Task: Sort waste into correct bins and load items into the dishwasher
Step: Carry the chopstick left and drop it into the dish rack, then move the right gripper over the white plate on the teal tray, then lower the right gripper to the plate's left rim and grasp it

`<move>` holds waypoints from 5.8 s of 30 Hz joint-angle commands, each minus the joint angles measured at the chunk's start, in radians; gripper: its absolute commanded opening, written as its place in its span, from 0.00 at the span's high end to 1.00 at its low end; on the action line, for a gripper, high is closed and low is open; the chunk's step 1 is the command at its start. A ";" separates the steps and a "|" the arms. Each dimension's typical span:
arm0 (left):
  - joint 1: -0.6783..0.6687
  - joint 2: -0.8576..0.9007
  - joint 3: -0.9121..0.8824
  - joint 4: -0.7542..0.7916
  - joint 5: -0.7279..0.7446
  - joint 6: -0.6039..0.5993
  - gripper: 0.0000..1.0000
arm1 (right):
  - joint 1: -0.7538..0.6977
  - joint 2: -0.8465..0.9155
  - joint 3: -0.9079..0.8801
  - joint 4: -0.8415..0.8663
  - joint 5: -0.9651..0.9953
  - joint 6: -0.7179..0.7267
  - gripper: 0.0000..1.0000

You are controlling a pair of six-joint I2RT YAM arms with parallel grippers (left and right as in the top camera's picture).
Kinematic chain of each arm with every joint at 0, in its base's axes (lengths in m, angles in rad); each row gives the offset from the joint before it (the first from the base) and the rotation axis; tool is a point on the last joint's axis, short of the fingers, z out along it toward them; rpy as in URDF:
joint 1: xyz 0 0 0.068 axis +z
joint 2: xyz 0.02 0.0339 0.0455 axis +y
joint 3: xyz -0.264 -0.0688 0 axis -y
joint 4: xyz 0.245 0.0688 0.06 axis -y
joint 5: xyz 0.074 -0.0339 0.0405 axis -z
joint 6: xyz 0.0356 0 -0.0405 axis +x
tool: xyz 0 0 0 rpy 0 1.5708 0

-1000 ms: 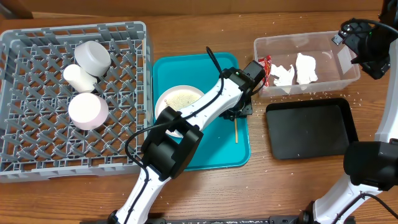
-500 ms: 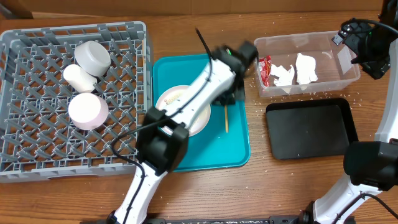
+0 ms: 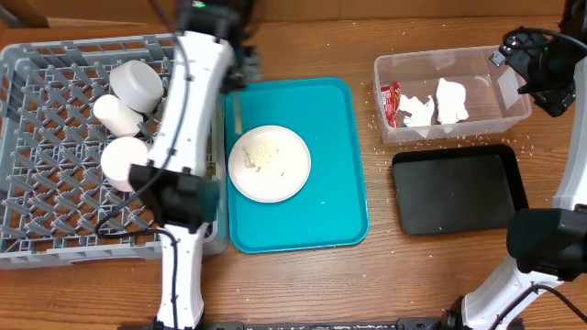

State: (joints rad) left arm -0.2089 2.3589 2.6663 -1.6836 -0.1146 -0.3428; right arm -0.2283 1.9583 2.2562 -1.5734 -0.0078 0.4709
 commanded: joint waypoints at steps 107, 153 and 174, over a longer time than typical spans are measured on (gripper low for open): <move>0.489 -0.090 0.028 -0.006 0.134 -0.096 0.00 | 0.836 0.117 -0.810 0.785 -0.165 0.319 0.96; 0.489 -0.090 0.028 -0.006 0.134 -0.096 0.00 | 1.107 0.172 -0.477 0.489 0.069 0.152 0.25; 0.489 -0.090 0.028 -0.006 0.134 -0.096 0.00 | 1.178 0.310 -0.477 0.525 0.163 0.264 0.84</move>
State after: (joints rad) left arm 0.2787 2.3001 2.6820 -1.6875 0.0154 -0.4206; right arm 0.9260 2.2650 1.7771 -1.0550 0.1467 0.7113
